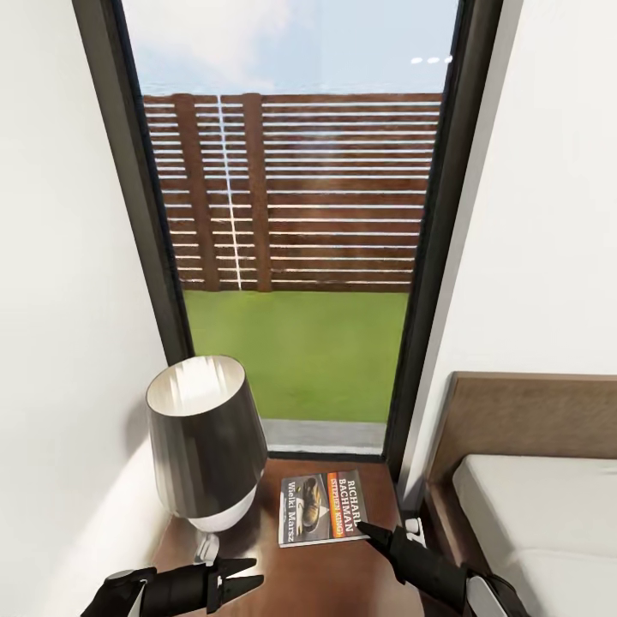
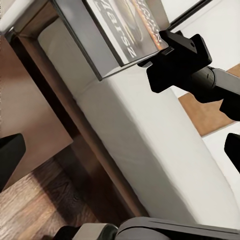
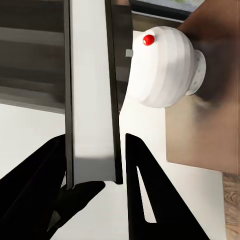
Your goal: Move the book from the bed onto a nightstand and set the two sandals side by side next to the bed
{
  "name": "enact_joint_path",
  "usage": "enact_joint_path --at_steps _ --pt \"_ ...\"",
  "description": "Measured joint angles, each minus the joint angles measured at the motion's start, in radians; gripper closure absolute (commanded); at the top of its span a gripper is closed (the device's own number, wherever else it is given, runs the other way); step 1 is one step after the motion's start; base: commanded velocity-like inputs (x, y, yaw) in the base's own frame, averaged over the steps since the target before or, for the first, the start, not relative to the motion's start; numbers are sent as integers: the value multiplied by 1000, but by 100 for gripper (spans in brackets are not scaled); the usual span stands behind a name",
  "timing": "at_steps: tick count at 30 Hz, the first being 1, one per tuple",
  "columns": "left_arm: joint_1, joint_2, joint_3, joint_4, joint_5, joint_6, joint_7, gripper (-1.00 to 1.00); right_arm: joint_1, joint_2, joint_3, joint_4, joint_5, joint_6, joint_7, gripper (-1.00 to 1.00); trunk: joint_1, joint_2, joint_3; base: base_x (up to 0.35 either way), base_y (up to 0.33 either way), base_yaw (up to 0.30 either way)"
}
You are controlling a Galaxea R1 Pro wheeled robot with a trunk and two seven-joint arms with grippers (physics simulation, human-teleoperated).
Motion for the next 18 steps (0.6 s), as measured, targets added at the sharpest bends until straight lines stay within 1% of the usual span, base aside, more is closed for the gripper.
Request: enact_joint_path --at_steps 18 --pt "0 0 0 0 0 0 0 -100 0 0 0 0 0 0 0 100 69 -126 -56 0 0 0"
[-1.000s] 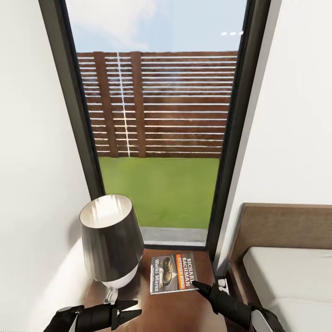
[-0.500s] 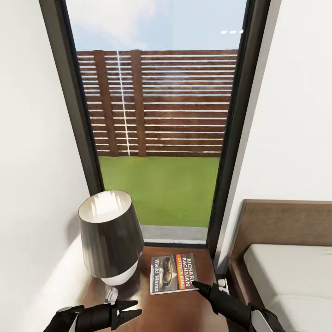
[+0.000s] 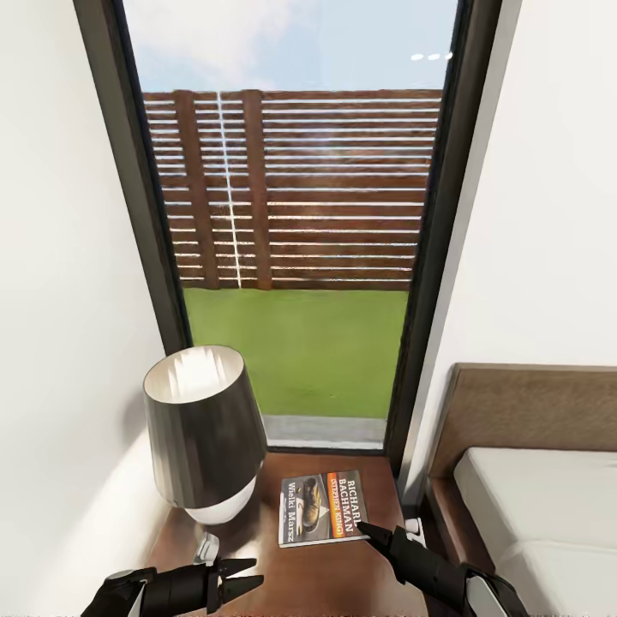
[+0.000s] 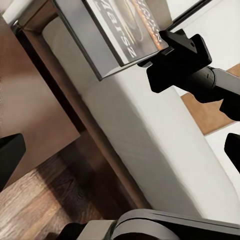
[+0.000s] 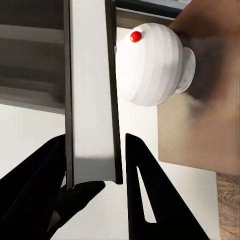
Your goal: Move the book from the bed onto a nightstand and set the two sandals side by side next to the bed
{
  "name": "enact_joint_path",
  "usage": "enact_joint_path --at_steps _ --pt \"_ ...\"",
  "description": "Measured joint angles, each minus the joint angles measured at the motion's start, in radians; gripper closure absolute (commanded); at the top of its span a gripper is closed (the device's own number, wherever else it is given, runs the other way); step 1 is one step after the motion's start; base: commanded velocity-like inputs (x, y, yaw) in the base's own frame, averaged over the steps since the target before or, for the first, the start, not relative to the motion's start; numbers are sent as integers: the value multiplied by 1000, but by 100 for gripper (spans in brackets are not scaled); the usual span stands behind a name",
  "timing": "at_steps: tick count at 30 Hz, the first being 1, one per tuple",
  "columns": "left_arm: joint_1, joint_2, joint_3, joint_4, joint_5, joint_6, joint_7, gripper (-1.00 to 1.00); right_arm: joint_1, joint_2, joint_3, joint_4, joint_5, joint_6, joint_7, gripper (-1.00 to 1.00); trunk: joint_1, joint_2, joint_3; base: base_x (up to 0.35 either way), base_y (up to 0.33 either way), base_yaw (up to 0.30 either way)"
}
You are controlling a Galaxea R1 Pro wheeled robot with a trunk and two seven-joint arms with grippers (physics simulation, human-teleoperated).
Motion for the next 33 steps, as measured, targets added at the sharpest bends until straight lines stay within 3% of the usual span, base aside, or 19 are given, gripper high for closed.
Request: enact_joint_path --at_steps 33 --pt "0 0 0 0 0 0 0 -100 0 0 0 0 0 0 0 100 127 -231 -103 0 0 0"
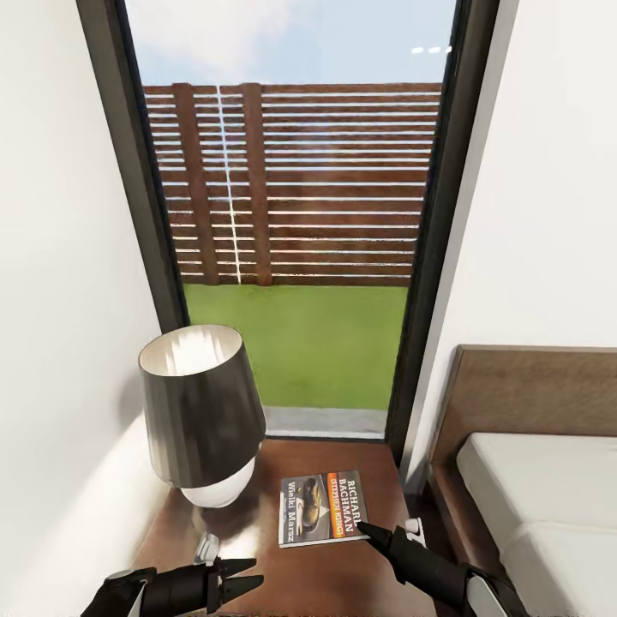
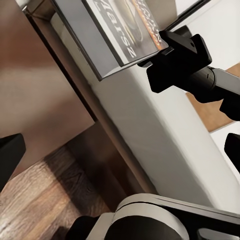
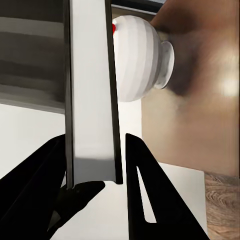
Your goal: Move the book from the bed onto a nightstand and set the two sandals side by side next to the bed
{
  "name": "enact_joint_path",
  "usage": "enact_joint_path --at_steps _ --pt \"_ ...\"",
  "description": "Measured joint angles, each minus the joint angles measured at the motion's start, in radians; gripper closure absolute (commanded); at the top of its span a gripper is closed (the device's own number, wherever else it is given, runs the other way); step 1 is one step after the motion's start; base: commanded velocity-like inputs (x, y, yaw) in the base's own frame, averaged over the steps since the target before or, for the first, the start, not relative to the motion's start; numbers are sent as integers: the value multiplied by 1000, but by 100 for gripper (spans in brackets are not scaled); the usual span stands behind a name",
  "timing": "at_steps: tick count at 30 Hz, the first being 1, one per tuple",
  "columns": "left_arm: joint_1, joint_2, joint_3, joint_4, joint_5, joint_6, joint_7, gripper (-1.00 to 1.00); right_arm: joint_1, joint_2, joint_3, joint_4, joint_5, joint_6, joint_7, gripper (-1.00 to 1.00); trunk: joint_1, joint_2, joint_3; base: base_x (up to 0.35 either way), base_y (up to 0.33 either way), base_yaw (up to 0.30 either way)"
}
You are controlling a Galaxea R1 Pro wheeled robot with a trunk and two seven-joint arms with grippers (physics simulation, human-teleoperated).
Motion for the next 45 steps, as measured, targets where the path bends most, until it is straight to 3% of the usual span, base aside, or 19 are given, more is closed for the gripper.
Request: enact_joint_path --at_steps 45 --pt "0 0 0 0 0 0 0 -100 0 0 0 0 0 0 0 100 173 -315 -141 0 0 0"
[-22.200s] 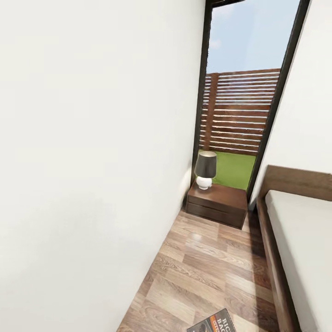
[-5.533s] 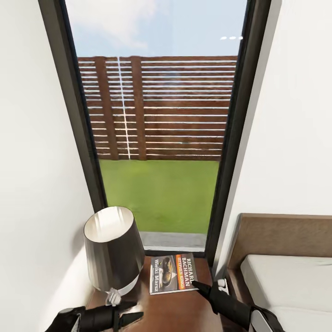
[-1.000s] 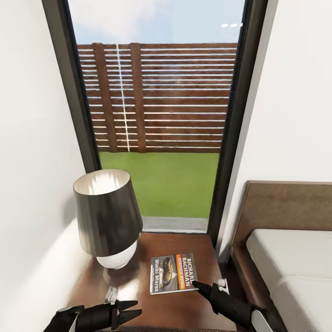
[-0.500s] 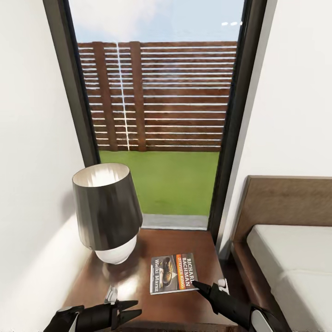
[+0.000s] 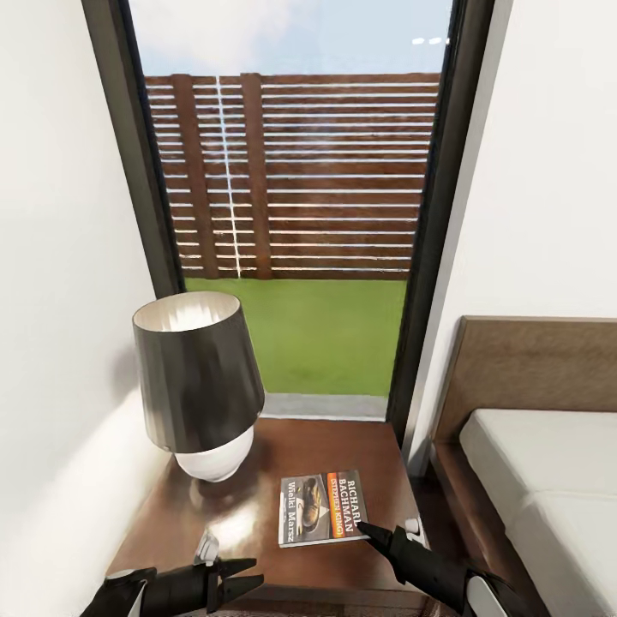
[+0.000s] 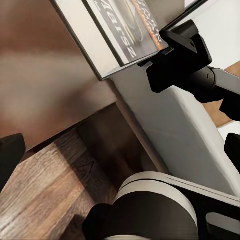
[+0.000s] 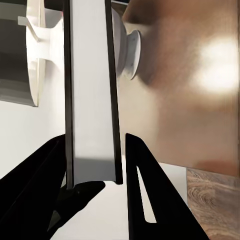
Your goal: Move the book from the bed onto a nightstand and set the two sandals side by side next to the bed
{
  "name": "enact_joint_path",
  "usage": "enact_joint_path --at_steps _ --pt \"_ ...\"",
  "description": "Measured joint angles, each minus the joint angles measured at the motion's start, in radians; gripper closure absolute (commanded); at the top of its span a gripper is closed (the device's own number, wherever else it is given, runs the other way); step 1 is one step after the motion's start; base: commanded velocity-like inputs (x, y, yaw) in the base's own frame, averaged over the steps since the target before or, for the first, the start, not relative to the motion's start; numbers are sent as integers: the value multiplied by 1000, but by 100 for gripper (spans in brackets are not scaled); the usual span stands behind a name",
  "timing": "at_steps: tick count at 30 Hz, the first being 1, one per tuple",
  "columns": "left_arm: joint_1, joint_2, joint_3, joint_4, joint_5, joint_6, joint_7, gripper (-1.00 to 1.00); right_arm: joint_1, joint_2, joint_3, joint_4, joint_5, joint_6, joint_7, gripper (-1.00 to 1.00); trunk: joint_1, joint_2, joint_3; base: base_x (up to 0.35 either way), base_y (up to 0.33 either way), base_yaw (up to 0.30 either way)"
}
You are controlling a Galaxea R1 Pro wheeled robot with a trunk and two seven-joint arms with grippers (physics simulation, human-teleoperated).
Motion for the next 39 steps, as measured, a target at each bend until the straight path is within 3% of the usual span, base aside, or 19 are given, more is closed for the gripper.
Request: enact_joint_path --at_steps 39 --pt "1 1 0 1 1 0 -2 -100 0 0 0 0 -5 5 8 100 0 0 0 48 0 0"
